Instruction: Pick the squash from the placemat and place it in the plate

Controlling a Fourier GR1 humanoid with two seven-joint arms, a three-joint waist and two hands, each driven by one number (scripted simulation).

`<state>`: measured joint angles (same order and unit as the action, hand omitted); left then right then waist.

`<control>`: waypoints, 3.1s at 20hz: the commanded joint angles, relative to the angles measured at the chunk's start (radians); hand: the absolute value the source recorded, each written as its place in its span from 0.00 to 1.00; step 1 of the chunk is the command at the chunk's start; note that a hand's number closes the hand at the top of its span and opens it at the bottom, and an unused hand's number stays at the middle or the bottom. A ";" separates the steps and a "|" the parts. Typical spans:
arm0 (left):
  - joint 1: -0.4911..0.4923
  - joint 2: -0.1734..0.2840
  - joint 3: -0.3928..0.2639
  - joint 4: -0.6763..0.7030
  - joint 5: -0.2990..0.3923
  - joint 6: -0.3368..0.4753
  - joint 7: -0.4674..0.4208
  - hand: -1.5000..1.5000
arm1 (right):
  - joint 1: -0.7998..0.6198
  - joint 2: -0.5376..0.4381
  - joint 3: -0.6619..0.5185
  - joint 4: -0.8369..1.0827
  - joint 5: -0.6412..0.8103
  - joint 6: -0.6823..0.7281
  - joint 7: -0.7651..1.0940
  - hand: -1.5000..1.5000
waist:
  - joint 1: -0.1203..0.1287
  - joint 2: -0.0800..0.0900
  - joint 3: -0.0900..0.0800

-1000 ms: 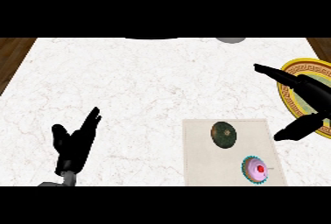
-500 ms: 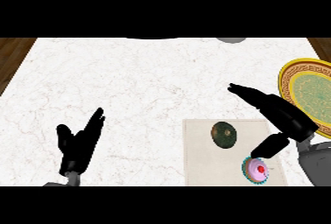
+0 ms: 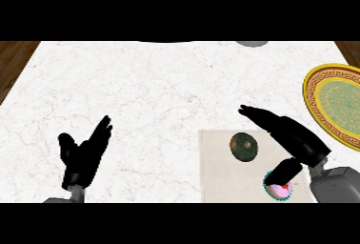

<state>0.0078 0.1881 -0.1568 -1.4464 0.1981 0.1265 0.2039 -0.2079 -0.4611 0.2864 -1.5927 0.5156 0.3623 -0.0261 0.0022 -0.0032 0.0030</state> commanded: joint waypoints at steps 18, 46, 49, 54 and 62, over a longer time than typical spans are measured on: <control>0.010 -0.042 0.064 0.025 -0.038 -0.086 0.005 0.50 | -0.103 0.131 -0.049 0.245 0.295 -0.002 -0.072 0.00 | 0.003 0.004 -0.003; -0.008 -0.086 0.064 0.014 -0.092 -0.053 0.034 0.50 | -0.161 0.460 -0.018 0.079 0.765 -0.659 0.784 1.00 | -0.004 -0.001 -0.004; 0.047 -0.080 0.051 -0.025 -0.089 -0.071 0.026 0.50 | -0.162 0.461 -0.014 0.046 0.771 -0.781 0.867 1.00 | 0.005 0.000 -0.003; 0.045 -0.055 0.093 0.030 -0.075 -0.101 -0.033 0.50 | -0.144 0.461 -0.127 -0.006 0.789 -0.893 0.910 1.00 | -0.002 0.003 -0.003; -0.020 -0.070 0.097 0.014 -0.088 -0.071 0.035 0.50 | -0.017 0.328 -0.322 -0.076 0.490 -1.054 0.688 1.00 | -0.007 0.004 -0.002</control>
<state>0.0172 0.1055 -0.0783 -1.4514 0.1027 0.0597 0.2031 -0.2540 -0.0592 0.0571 -1.6489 1.1454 -0.6129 0.7401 -0.0027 -0.0029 0.0036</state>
